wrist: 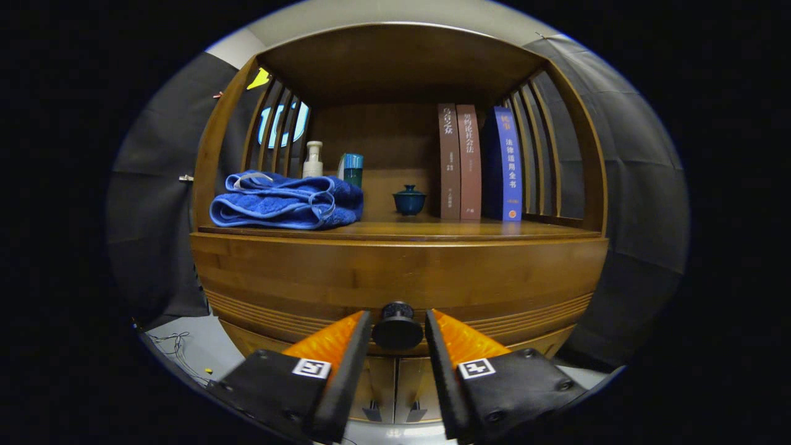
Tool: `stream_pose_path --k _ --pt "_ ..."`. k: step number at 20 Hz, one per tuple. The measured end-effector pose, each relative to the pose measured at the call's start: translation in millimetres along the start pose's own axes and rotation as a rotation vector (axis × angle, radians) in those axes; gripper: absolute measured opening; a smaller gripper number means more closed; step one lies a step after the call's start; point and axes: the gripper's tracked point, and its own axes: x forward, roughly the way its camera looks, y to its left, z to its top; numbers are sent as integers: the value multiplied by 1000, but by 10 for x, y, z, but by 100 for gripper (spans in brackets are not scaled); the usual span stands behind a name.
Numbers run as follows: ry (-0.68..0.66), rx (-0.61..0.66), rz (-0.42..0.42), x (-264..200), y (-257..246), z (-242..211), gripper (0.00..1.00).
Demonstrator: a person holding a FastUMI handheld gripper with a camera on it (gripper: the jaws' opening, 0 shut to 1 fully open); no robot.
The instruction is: Pull open the drawer, take out the items inside it, and place them on the countertop above the cabinet.
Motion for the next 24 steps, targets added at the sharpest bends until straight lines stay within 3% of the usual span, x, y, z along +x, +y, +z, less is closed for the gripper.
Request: stream_pose_path --k 2,7,12,24 --pt "34 -7 -9 0 7 -73 56" --pt "26 16 -7 33 -27 -50 34" --pt "40 -2 -12 -133 -15 -68 35" --pt "43 37 -1 -1241 -69 -148 34"
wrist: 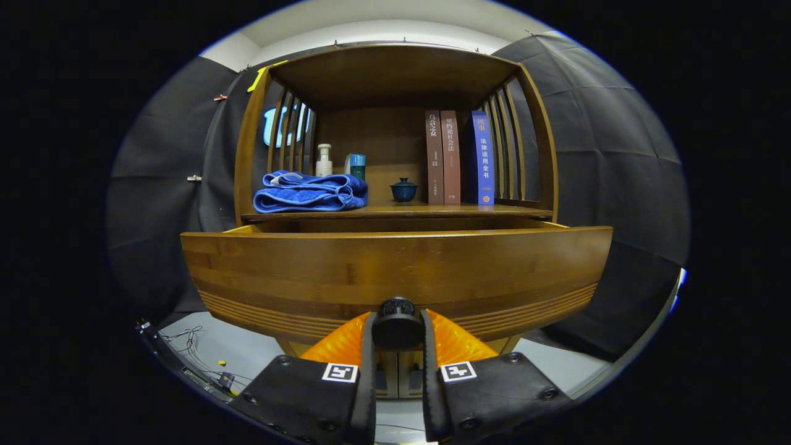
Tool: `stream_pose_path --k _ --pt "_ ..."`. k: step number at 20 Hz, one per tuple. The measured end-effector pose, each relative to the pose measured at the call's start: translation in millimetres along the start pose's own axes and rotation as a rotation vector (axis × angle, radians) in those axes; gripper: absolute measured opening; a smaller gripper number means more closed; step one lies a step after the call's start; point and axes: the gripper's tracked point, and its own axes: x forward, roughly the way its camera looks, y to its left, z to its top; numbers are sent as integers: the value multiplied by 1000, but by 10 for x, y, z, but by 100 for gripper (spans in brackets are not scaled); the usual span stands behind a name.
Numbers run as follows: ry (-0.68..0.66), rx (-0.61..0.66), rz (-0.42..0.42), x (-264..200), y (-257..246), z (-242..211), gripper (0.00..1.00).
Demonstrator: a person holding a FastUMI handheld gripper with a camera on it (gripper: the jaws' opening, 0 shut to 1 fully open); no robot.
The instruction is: Pull open the drawer, take out the items inside it, and place them on the countertop above the cabinet.
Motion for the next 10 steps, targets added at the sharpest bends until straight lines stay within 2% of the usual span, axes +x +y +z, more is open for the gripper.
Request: stream_pose_path --k 10 --pt "12 8 5 -418 -32 -124 34"
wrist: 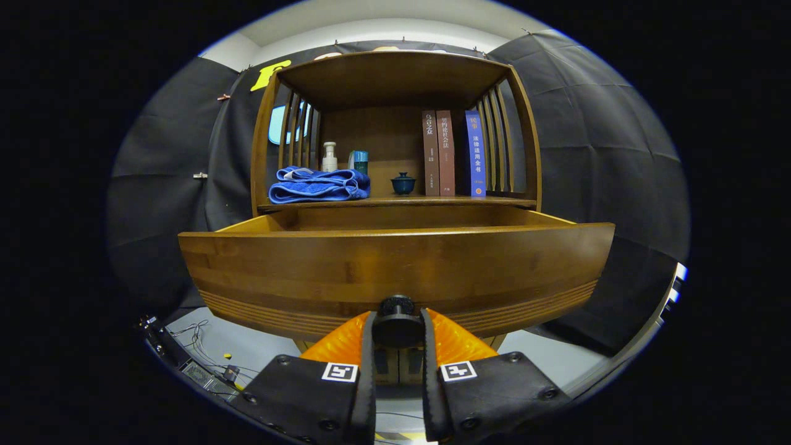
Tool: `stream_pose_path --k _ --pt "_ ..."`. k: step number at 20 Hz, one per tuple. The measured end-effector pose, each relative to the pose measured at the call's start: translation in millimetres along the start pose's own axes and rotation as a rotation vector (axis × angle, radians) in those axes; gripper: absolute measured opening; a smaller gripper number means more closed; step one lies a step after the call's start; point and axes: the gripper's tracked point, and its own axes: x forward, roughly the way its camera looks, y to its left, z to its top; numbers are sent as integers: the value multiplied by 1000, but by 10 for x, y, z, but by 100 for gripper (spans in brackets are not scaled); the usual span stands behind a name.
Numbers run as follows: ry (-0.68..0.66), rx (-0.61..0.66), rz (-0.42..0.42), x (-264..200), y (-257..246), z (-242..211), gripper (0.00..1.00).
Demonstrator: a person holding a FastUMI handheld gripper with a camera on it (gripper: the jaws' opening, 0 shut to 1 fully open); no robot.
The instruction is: Pull open the drawer, take out the items inside it, and place them on the countertop above the cabinet.
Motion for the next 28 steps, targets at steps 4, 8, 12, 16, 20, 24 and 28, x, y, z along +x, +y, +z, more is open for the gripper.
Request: stream_pose_path --k 4,8,12,16,20,24,28 --pt "4 -18 2 -4 2 -30 34" --pt "9 -33 3 -7 -4 -35 41" --pt "-10 -28 -6 -206 -85 57 89" --pt "25 -37 -2 -367 -152 97 100" --pt "-6 -80 19 -584 -152 491 99" --pt "11 -37 46 -629 -109 974 99" --pt "93 13 129 -388 43 1380 99"
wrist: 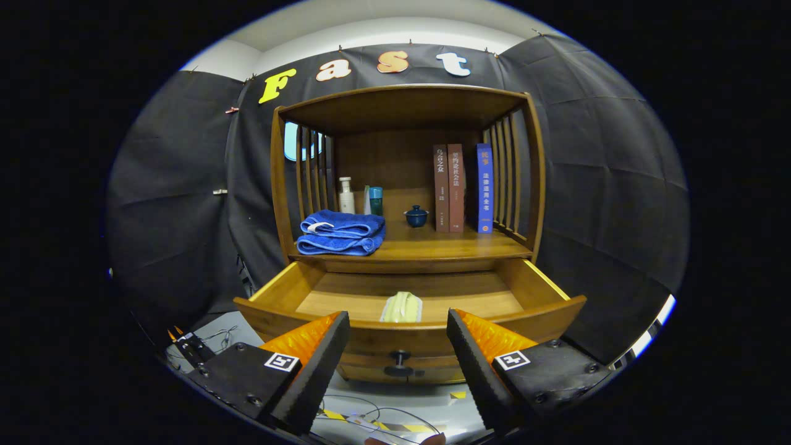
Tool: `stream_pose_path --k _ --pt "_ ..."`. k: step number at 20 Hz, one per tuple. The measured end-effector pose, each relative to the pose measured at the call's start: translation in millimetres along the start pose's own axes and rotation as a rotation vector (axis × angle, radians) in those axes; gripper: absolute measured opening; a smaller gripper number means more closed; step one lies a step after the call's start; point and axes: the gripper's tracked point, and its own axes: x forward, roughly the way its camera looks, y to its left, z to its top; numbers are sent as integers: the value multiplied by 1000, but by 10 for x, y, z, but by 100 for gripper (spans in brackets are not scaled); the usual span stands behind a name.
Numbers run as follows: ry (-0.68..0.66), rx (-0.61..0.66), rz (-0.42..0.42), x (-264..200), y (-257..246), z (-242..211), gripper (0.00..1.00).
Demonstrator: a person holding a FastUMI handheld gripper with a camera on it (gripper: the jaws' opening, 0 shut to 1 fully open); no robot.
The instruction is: Pull open the drawer, take out the items inside it, and place them on the countertop above the cabinet.
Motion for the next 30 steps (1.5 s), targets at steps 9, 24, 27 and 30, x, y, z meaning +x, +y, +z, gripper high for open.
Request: stream_pose_path --k 9,24,27,30 --pt "488 75 60 1393 -114 -267 98" --pt "824 61 -66 2078 -207 -1092 15" --pt "830 107 -68 2004 -257 -1041 15" --pt "821 112 -54 1837 -294 -906 15"
